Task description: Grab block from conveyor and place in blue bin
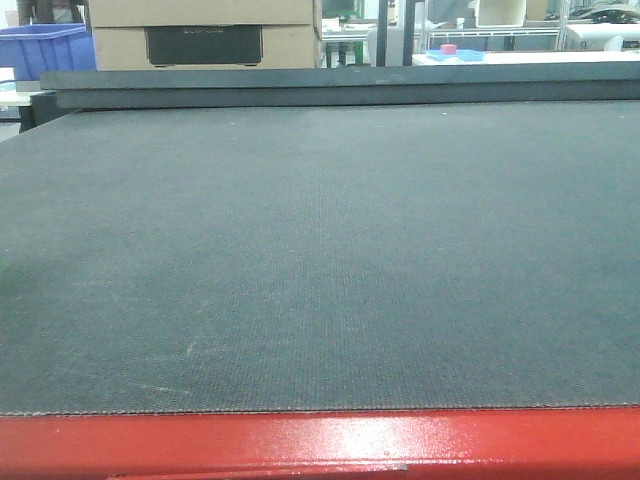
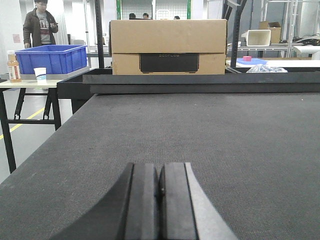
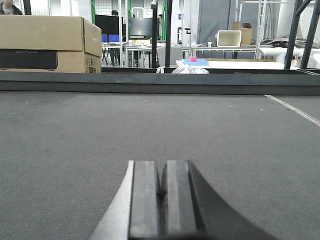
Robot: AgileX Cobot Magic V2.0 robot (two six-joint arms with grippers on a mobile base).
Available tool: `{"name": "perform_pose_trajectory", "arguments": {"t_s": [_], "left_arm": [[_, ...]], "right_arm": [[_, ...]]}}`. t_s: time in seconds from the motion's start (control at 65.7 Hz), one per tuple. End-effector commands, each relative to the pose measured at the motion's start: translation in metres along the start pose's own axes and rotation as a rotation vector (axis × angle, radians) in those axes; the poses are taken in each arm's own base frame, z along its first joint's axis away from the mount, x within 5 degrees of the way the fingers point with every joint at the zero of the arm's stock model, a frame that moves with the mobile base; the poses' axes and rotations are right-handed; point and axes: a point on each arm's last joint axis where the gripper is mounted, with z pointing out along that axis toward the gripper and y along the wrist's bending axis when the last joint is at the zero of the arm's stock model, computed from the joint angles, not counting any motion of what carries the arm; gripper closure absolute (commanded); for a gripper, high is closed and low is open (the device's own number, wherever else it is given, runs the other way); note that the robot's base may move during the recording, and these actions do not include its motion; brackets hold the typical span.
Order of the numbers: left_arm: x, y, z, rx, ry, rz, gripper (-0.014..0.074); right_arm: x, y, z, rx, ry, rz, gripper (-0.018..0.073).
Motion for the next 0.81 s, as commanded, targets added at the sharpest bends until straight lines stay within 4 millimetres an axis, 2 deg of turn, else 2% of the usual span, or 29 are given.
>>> {"name": "perform_pose_trajectory", "arguments": {"t_s": [0.0,0.792], "left_arm": [[-0.0027,0.0002,-0.0006,-0.003,-0.025,-0.011,0.0707],[-0.0034,0.0002,-0.0006,-0.003,-0.033,-0.001,0.0707]], "right_arm": [[-0.0024,-0.0003,-0.0004,0.005,-0.027,-0.007,0.072],[-0.0035,-0.0003,-0.0004,0.005,-0.04,-0.007,0.072]]}}
